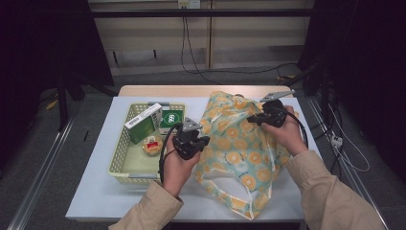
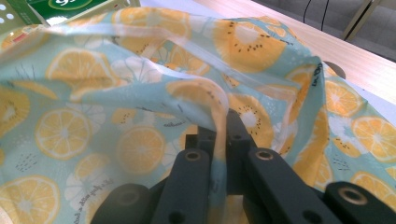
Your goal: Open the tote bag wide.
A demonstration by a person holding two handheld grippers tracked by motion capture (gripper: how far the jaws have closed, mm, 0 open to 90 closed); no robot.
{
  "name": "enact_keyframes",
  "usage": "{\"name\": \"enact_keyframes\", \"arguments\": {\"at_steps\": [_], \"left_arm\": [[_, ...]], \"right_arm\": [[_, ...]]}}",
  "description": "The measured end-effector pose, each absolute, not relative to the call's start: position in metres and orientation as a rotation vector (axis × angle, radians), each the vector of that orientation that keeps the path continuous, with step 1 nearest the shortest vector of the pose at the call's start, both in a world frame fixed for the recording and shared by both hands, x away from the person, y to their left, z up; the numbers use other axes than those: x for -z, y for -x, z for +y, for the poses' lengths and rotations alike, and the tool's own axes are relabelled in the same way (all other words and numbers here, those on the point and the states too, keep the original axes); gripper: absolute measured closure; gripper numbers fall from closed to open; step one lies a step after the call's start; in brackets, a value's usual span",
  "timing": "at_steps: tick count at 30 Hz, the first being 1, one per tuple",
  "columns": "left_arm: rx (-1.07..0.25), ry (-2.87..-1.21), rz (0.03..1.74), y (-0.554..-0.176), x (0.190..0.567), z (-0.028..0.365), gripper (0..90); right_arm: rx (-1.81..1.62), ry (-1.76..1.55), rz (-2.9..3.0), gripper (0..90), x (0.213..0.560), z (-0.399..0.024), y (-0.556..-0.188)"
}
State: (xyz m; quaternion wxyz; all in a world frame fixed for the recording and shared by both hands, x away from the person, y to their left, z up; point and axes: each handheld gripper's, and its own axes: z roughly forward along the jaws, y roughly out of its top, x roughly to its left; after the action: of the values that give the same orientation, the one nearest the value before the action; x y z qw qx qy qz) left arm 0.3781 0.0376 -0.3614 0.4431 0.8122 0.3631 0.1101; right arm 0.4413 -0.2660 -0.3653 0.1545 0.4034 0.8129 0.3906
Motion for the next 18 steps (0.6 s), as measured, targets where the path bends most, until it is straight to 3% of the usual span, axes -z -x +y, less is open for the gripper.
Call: {"name": "enact_keyframes", "arguments": {"at_steps": [16, 18], "left_arm": [[-0.276, -2.056, 0.995, -0.420, 0.358, 0.068, 89.9], [-0.278, -2.043, 0.993, -0.417, 0.359, 0.066, 84.4]], "right_arm": [[-1.108, -1.141, 2.337, 88.8, 0.367, -0.253, -0.448], [-1.104, -1.155, 2.336, 88.8, 0.370, -0.253, -0.452]]}}
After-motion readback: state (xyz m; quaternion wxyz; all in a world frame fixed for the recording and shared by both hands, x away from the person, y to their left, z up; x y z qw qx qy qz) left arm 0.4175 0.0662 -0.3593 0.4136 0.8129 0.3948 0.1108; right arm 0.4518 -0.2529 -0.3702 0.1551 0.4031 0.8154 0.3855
